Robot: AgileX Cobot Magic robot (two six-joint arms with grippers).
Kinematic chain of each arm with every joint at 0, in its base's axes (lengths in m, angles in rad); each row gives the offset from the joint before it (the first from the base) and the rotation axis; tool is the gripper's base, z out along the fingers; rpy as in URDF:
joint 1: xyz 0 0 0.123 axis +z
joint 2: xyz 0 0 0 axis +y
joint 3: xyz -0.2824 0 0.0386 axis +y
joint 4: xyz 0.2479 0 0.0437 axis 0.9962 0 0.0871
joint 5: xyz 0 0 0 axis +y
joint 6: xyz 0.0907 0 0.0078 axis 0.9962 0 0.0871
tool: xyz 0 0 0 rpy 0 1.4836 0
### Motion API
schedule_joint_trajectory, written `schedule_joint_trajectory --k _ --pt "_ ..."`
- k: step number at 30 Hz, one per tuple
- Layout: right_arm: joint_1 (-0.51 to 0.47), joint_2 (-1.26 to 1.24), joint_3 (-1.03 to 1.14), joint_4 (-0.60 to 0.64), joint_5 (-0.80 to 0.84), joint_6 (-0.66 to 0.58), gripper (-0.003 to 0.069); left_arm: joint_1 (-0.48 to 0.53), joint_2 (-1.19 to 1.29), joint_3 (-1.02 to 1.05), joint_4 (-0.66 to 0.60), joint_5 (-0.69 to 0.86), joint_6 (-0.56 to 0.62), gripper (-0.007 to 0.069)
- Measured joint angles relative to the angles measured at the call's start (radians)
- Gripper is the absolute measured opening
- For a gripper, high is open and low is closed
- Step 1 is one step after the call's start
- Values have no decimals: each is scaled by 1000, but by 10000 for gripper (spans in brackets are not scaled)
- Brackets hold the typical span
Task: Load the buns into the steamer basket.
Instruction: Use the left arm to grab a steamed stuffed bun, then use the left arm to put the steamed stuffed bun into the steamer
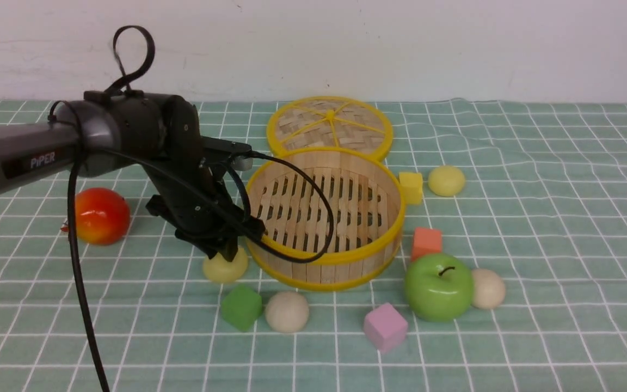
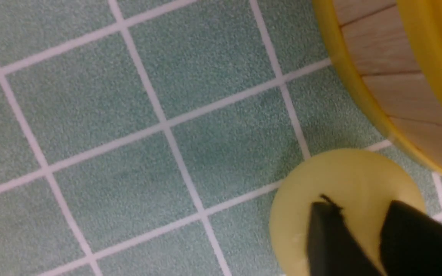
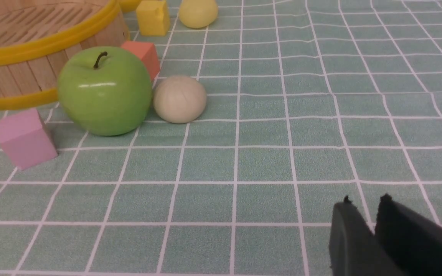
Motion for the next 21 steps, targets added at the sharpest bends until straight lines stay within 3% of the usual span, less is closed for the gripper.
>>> schedule_joint_trajectory --k 3,9,15,21 --pt "0 0 0 0 0 0 113 0 -10 -15 1 55 -1 -6" --pt "0 0 0 0 0 0 113 -19 -121 -73 -24 157 -12 -13" --pt "0 0 0 0 0 0 113 -114 -177 -193 -59 75 29 -13" --pt "0 0 0 0 0 0 113 -119 6 -271 -33 -25 29 2"
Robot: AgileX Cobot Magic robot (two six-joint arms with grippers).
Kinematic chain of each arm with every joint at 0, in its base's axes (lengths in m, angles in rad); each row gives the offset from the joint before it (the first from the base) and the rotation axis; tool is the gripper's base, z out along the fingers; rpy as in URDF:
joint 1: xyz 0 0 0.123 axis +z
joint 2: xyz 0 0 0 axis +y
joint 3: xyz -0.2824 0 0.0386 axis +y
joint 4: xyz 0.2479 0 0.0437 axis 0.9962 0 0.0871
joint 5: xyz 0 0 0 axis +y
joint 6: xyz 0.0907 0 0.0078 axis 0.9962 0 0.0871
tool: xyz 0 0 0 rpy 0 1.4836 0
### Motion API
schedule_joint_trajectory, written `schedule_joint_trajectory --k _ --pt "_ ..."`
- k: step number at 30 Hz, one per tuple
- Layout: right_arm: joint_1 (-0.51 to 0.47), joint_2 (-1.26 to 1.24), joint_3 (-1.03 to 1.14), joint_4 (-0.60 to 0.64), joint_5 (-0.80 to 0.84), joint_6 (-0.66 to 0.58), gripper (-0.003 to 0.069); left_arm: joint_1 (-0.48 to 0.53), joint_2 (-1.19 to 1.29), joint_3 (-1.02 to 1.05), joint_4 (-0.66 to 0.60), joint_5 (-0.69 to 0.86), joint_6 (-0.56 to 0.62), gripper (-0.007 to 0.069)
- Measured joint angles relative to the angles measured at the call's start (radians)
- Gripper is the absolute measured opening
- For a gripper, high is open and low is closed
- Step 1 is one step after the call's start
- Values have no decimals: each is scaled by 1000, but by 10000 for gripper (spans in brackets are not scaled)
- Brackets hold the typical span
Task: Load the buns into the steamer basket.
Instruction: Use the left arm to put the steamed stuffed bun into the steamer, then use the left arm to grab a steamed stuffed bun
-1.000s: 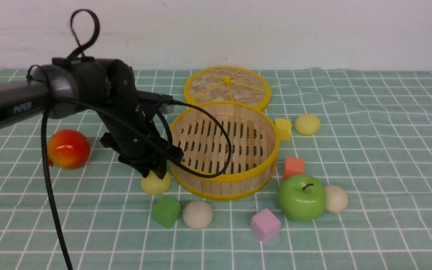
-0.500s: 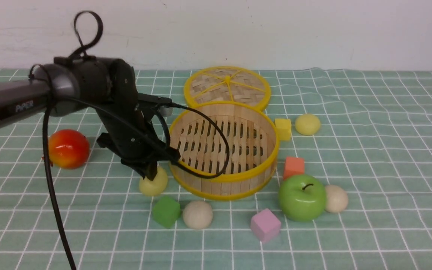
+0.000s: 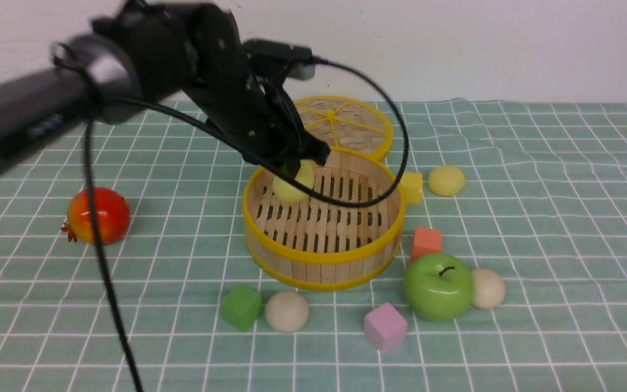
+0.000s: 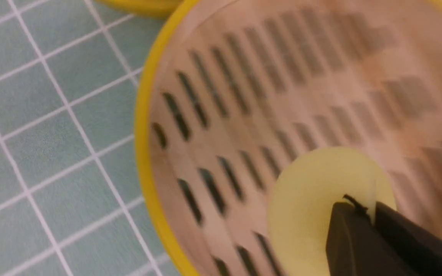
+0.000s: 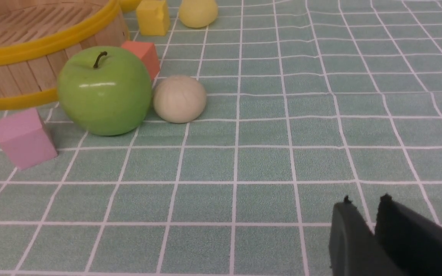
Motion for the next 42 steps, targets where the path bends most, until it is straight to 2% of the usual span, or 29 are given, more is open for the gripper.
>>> schedule_joint_trajectory --k 4,6,7,12,15,16,18,21,22,23,24,29,33,35,42 --pt "0 0 0 0 0 0 113 1 84 -51 40 19 0 56" --pt "0 0 0 0 0 0 113 1 127 -101 75 63 -11 146" --pt "0 0 0 0 0 0 113 1 127 -101 75 66 -13 146" --pt "0 0 0 0 0 0 113 1 128 -160 132 140 -126 349" --pt "0 0 0 0 0 0 113 1 76 -204 117 241 -166 417" --pt "0 0 0 0 0 0 113 1 70 -208 113 250 -168 419" --pt "0 0 0 0 0 0 113 -1 -17 -215 76 382 -180 405" --pt "0 0 0 0 0 0 113 -16 -81 -167 57 409 -187 349" --pt "0 0 0 0 0 0 113 -42 -122 -98 61 417 -181 281" --pt "0 0 0 0 0 0 113 -47 -130 -88 61 417 -178 263" --pt "0 0 0 0 0 0 113 -90 -149 23 66 422 -157 181" --pt "0 0 0 0 0 0 113 -187 -137 224 63 376 -138 44" --pt "0 0 0 0 0 0 113 -201 -123 268 64 321 -135 46" --pt "0 0 0 0 0 0 113 -201 -122 271 74 288 -135 74" --pt "0 0 0 0 0 0 113 -201 -102 271 165 230 -135 244"
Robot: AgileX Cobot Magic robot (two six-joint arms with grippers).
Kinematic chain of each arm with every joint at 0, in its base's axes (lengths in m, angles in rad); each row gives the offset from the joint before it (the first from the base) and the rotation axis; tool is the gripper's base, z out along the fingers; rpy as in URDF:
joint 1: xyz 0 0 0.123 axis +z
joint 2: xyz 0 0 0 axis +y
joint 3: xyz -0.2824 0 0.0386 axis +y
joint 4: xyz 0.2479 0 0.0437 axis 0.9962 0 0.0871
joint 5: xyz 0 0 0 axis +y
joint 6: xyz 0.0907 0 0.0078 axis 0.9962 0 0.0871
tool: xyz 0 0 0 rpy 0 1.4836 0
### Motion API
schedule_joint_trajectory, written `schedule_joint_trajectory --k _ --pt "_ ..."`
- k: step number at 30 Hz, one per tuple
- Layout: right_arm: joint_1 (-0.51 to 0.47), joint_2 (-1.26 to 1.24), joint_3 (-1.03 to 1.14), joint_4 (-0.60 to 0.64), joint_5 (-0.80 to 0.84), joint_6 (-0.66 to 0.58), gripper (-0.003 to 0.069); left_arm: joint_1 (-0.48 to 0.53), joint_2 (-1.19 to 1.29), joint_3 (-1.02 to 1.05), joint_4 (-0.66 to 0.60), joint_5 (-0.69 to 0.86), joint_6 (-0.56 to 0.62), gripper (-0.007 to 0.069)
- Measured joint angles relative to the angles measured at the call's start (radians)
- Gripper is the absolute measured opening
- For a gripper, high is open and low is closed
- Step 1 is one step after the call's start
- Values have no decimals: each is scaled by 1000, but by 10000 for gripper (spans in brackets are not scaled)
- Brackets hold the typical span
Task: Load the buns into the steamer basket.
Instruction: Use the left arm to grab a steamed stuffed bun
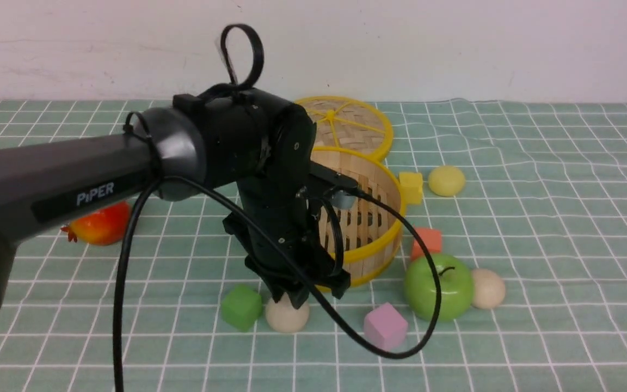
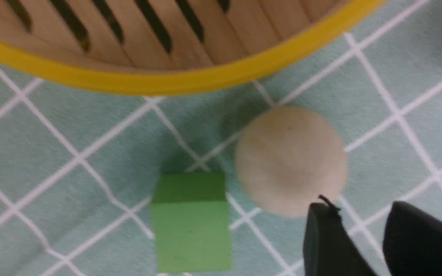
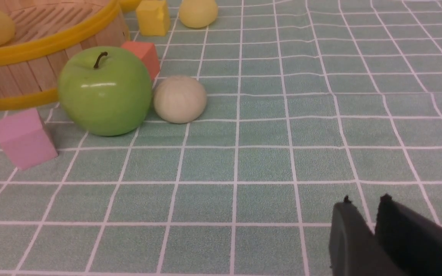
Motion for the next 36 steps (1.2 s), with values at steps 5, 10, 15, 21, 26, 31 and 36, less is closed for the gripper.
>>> schedule_joint_trajectory --k 5,10,15,21,26,31,36 --pt "0 0 0 0 0 0 113 0 47 0 65 -29 0 286" --pt "0 0 0 0 0 0 113 0 57 0 33 -39 0 290" --pt "0 0 0 0 0 0 113 0 43 0 0 -24 0 290" --pt "0 0 0 0 0 0 113 0 22 0 -9 -22 0 290" --pt "0 0 0 0 0 0 113 0 22 0 -15 -40 0 290" --pt "0 0 0 0 0 0 113 0 45 0 -13 -59 0 290" --pt "0 0 0 0 0 0 113 0 68 0 7 -58 0 289"
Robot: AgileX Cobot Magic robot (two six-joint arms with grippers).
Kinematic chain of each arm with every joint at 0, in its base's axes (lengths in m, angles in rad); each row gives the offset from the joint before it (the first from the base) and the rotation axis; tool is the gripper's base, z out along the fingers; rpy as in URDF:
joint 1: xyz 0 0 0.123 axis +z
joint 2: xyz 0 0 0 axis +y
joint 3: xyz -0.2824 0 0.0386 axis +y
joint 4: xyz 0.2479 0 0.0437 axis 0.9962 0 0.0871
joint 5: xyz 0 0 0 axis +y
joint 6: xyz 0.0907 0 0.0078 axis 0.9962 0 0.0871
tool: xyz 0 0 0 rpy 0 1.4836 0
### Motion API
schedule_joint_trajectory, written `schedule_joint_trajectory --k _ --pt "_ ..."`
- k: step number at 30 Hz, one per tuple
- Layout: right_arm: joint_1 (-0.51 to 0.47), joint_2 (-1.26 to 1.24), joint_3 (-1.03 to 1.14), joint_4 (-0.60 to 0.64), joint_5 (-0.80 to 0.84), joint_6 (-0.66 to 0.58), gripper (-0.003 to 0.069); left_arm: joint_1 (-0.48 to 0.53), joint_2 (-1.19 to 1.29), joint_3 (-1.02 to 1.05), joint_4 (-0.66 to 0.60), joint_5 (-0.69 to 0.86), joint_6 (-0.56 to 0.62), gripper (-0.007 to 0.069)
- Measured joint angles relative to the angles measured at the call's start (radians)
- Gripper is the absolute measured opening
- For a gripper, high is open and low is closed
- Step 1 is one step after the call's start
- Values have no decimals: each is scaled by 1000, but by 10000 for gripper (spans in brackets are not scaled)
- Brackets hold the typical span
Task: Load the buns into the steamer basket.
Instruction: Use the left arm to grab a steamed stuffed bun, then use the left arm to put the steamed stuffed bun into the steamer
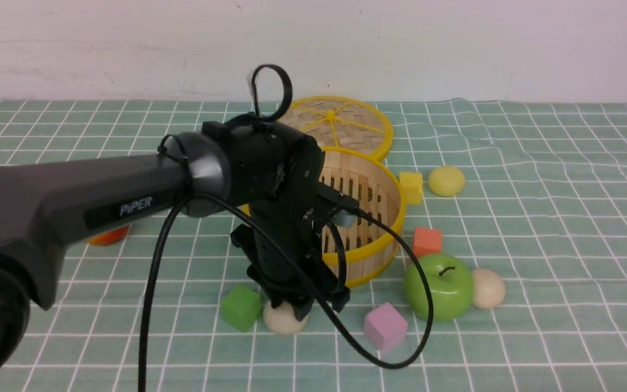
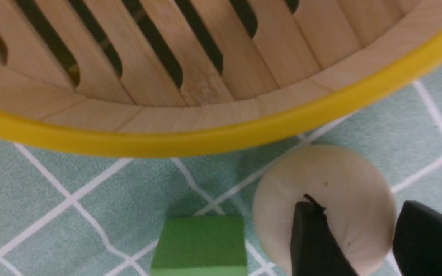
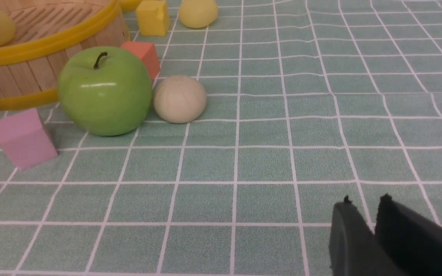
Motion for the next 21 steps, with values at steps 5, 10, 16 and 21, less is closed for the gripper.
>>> schedule_joint_trajectory --k 5,10,16,21 --pt "0 0 0 0 0 0 113 0 -1 0 10 23 -15 137" --pt "0 0 0 0 0 0 113 0 -6 0 10 43 -26 -8" --pt "0 0 0 0 0 0 113 0 -132 1 1 101 -45 -10" --pt "0 0 0 0 0 0 113 0 -211 -55 15 31 -34 -10"
